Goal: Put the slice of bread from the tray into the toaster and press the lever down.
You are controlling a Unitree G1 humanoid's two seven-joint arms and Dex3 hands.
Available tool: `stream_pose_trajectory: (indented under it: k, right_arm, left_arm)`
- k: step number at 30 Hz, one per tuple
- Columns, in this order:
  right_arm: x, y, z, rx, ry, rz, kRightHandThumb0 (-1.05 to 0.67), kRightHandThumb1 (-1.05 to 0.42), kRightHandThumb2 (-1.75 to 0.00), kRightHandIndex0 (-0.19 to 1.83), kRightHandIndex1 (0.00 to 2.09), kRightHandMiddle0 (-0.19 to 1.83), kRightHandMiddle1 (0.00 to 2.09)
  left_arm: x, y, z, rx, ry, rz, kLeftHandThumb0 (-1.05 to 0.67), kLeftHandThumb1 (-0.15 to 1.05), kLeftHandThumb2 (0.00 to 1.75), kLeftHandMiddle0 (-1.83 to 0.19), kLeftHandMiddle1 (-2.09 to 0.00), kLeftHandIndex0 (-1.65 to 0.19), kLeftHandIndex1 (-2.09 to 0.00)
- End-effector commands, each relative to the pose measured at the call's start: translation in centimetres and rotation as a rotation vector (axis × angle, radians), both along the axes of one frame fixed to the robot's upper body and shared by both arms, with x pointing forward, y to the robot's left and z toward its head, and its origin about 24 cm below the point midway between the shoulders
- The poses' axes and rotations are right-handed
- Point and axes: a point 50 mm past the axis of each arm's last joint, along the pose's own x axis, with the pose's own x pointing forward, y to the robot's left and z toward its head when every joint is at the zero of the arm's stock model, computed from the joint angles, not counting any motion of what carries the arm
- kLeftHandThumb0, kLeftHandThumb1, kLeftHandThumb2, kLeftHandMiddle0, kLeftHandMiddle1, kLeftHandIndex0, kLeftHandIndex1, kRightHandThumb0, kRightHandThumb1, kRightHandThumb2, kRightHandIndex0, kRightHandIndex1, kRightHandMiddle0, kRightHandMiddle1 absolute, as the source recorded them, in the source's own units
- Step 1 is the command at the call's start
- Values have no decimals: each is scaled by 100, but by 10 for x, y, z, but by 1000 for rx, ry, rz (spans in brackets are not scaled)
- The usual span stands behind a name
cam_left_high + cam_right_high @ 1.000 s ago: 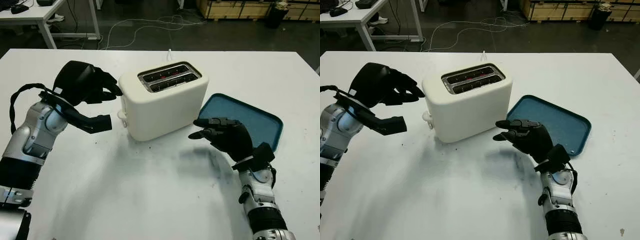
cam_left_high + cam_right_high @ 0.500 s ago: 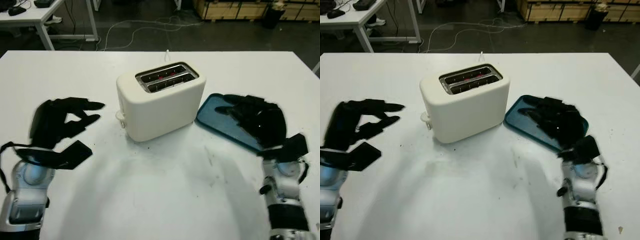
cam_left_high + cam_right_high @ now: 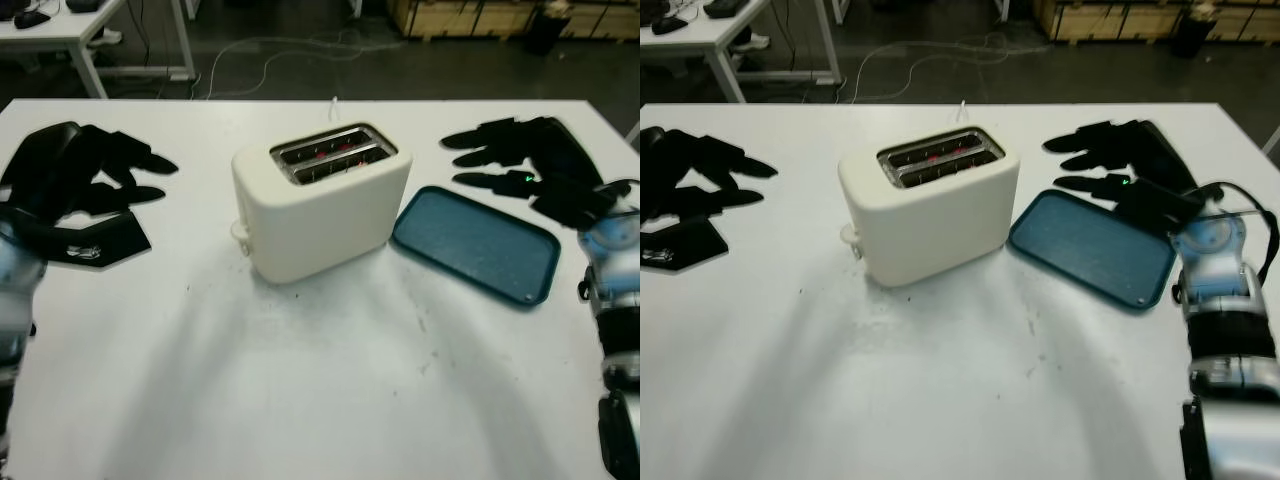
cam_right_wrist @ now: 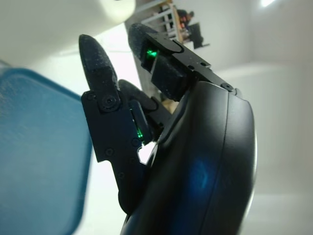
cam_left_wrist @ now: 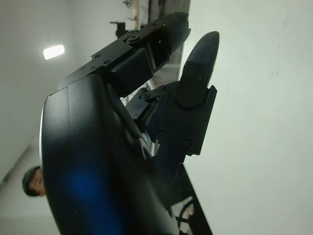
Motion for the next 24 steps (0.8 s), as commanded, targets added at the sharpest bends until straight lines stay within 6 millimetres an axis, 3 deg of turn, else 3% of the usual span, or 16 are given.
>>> stream_pose_trajectory:
  k: [1,8,13,24]
  right_arm:
    - [5,2,13,-92,-51,10,-57,-79,0,99,10,91,1]
    - [14,9,29,-229,-111,13,-64,-82,-1,100,12,92,1]
    - [17,12,28,-232,-120,6,-69,-86,-1,98,14,92,0]
    - [16,12,36,-275,-153,27,-64,-84,0,95,20,92,0]
  left_arm:
    - [5,-3,4,41,12,-16,-41,79,0,-108,-65,-121,-3]
    - [21,-12,-1,60,23,-54,-36,76,0,-107,-72,-125,-4]
    - [21,-18,-5,58,30,-77,-34,77,0,-106,-77,-126,-4]
    - [21,-21,-11,55,48,-80,-33,79,0,-100,-96,-130,-5]
